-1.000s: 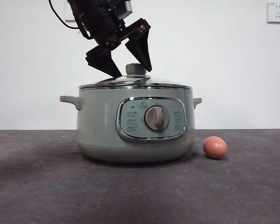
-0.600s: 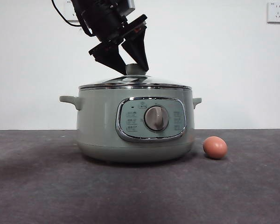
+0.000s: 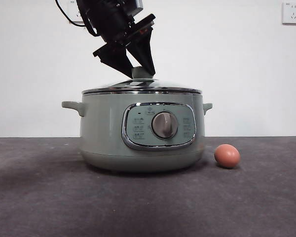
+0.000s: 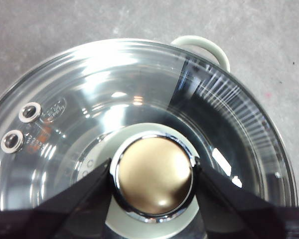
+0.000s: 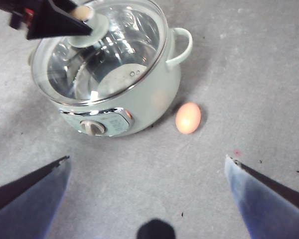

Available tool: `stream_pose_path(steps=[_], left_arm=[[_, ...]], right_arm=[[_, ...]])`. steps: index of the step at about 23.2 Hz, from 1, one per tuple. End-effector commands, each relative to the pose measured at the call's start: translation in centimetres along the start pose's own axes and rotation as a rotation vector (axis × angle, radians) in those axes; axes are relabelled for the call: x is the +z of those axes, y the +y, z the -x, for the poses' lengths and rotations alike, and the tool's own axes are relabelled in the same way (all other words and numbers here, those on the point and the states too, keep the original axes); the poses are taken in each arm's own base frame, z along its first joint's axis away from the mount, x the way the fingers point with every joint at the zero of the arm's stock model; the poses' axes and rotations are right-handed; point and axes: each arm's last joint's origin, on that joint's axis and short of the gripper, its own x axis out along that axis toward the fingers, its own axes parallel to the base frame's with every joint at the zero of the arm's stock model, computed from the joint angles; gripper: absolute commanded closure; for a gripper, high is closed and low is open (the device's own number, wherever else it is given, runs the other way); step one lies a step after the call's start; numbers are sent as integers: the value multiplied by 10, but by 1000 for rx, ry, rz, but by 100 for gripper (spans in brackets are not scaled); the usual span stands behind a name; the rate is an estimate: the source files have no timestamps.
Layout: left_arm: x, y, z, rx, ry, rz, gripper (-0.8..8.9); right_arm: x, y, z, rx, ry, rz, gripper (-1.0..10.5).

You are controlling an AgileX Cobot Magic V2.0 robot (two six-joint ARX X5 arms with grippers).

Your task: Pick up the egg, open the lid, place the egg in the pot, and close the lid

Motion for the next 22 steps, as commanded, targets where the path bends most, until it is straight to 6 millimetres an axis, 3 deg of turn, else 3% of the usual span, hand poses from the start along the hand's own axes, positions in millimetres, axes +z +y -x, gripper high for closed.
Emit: stream_pose_path(steps=[1,6,9,15,22], left_arm=[[15,-4,29,10,-85,-13,822],[41,-15,83,24,-210,-48,822],[47,-22,122,40,-270,-71,822],[26,-16,189,117,-284,-69,821],[4,-12,225,166,-251,-31,821]], right_arm=[[2,-1,-1,1,-1,3,226],[5,-5,-9,-2,10,-3,226],[9,-11,-20,-3,33,-13,226],[19,-30,-57,2,80,-36,227],[22,-45,-87,6,121,-54,227]])
